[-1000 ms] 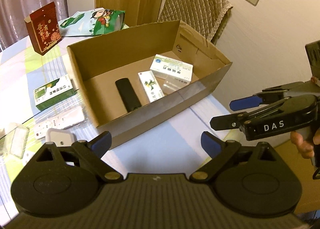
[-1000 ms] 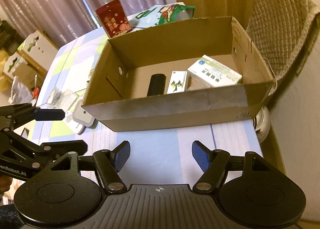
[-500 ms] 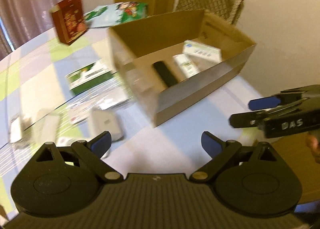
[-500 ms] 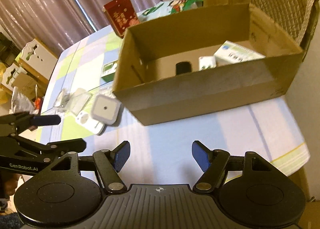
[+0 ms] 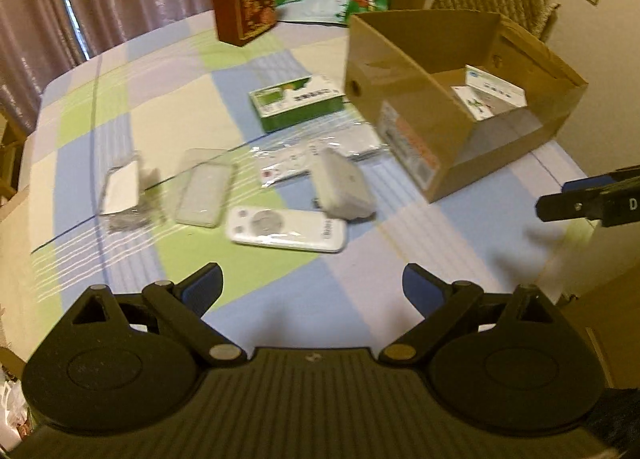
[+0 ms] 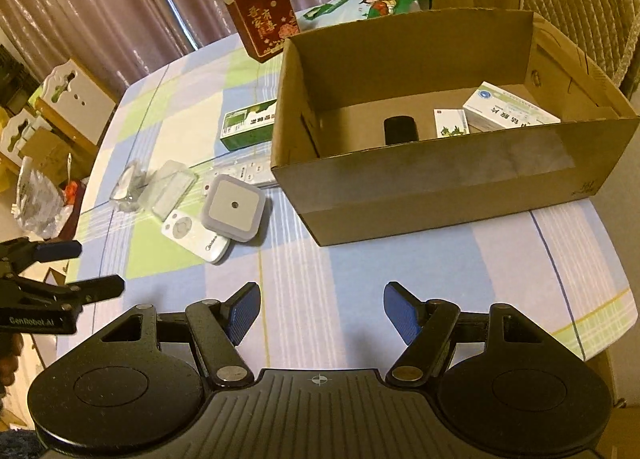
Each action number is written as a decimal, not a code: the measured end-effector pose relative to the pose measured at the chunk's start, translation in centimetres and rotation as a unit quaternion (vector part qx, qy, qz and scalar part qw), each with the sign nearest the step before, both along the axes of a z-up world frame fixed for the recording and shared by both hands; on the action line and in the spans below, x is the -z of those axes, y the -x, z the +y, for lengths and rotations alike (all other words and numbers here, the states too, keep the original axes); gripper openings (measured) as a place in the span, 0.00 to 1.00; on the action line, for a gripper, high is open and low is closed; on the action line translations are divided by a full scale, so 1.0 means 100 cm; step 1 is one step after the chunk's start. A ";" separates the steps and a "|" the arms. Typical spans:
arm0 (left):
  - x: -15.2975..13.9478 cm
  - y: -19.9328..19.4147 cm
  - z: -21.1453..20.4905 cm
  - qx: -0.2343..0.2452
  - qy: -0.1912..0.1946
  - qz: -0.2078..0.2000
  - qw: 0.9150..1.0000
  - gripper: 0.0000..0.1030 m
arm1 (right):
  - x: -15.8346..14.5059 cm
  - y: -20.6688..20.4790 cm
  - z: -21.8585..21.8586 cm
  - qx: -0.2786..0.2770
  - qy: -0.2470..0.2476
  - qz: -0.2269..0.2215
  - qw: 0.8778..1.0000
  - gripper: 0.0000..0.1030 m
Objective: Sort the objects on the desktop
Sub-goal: 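Grasp the clear-packaged white pad with the left tool while the right tool grasps the white square night light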
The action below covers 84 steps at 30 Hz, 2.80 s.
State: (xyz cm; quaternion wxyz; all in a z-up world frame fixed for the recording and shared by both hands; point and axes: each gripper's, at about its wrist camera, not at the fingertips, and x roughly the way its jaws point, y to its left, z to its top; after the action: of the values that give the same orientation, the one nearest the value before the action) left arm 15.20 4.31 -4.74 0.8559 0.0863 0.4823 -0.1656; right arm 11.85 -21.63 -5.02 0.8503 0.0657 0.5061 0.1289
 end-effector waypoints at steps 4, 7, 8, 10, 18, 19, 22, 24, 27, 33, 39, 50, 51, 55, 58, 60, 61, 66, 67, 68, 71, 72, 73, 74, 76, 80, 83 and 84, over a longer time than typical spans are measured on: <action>0.001 -0.003 0.015 -0.010 -0.008 -0.007 1.000 0.92 | 0.005 0.002 0.007 0.008 0.007 0.003 1.000 0.69; 0.002 -0.004 0.026 -0.017 -0.014 -0.012 1.000 0.92 | 0.009 0.002 0.011 0.013 0.008 0.010 1.000 0.69; 0.003 -0.005 0.029 -0.019 -0.015 -0.012 1.000 0.92 | 0.010 0.001 0.013 0.013 0.007 0.011 1.000 0.69; 0.004 -0.007 0.033 -0.022 -0.015 -0.009 1.000 0.92 | 0.011 0.000 0.017 0.013 0.007 0.014 1.000 0.69; 0.010 -0.018 0.053 -0.042 -0.018 -0.001 0.999 0.92 | 0.015 -0.010 0.034 0.002 0.007 0.022 1.000 0.69; 0.011 -0.020 0.056 -0.045 -0.019 0.000 0.999 0.92 | 0.016 -0.011 0.035 0.001 0.007 0.024 1.000 0.69; 0.013 -0.027 0.064 -0.055 -0.023 0.001 0.998 0.92 | 0.019 -0.014 0.040 -0.002 0.008 0.030 1.000 0.69; 0.015 -0.032 0.069 -0.061 -0.026 0.001 0.998 0.92 | 0.022 -0.017 0.044 -0.003 0.007 0.036 0.999 0.69; 0.020 -0.041 0.078 -0.073 -0.033 0.002 0.997 0.92 | 0.026 -0.021 0.048 -0.004 0.008 0.042 0.999 0.69; 0.030 -0.064 0.099 -0.095 -0.056 -0.006 0.994 0.92 | 0.034 -0.028 0.054 -0.003 0.014 0.052 0.999 0.69; 0.045 -0.104 0.116 -0.102 -0.087 -0.024 0.991 0.92 | 0.036 -0.035 0.054 0.009 0.017 0.053 0.998 0.69; 0.077 -0.181 0.127 -0.079 -0.073 0.001 0.994 0.88 | 0.016 -0.030 0.045 0.035 0.020 -0.008 0.999 0.69; 0.081 -0.186 0.128 -0.077 -0.068 0.009 0.995 0.85 | 0.012 -0.030 0.046 0.028 0.016 -0.018 0.999 0.69; 0.099 -0.197 0.133 -0.072 -0.044 0.041 0.996 0.71 | -0.001 -0.029 0.059 -0.013 -0.003 -0.051 0.999 0.69; 0.105 -0.194 0.136 -0.061 -0.029 0.044 0.997 0.59 | -0.004 -0.032 0.072 -0.050 -0.019 -0.056 0.997 0.69; 0.105 -0.188 0.139 -0.053 -0.024 0.035 0.998 0.59 | -0.001 -0.036 0.082 -0.073 -0.026 -0.049 0.996 0.69; 0.104 -0.186 0.142 -0.051 -0.020 0.033 0.998 0.58 | 0.001 -0.039 0.088 -0.085 -0.029 -0.045 0.995 0.69; 0.092 -0.158 0.149 -0.035 -0.023 -0.001 0.999 0.58 | 0.018 -0.057 0.112 -0.116 -0.044 -0.023 0.992 0.69; 0.087 -0.150 0.147 -0.028 -0.033 -0.015 0.999 0.58 | 0.022 -0.061 0.116 -0.116 -0.042 -0.019 0.992 0.69; 0.082 -0.142 0.145 -0.020 -0.044 -0.029 0.998 0.58 | 0.027 -0.065 0.121 -0.114 -0.034 -0.018 0.993 0.69; 0.069 -0.120 0.134 0.008 -0.083 -0.072 0.994 0.58 | 0.039 -0.077 0.136 -0.104 -0.009 -0.017 0.994 0.69; 0.064 -0.113 0.130 0.017 -0.094 -0.083 0.992 0.58 | 0.044 -0.081 0.139 -0.099 -0.001 -0.015 0.995 0.69; 0.061 -0.106 0.127 0.023 -0.101 -0.091 0.990 0.58 | 0.048 -0.085 0.143 -0.093 0.007 -0.013 0.996 0.69; 0.057 -0.101 0.125 0.026 -0.103 -0.096 0.990 0.58 | 0.053 -0.088 0.145 -0.087 0.018 -0.011 0.996 0.69; 0.051 -0.093 0.122 0.030 -0.102 -0.104 0.989 0.58 | 0.062 -0.094 0.149 -0.076 0.039 -0.008 0.996 0.69; 0.042 -0.085 0.119 0.030 -0.095 -0.112 0.989 0.58 | 0.077 -0.101 0.151 -0.052 0.049 0.004 0.997 0.69; 0.039 -0.083 0.119 0.029 -0.089 -0.112 0.989 0.58 | 0.085 -0.103 0.148 -0.031 0.050 0.011 0.998 0.69; 0.038 -0.082 0.119 0.029 -0.088 -0.111 0.989 0.58 | 0.087 -0.104 0.146 -0.024 0.051 0.011 0.998 0.69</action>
State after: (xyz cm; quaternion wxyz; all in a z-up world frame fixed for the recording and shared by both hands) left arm 23.38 16.16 -8.56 0.8881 0.1935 0.3941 -0.1364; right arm 22.20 -6.99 -13.77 0.8437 0.0117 0.5225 0.1229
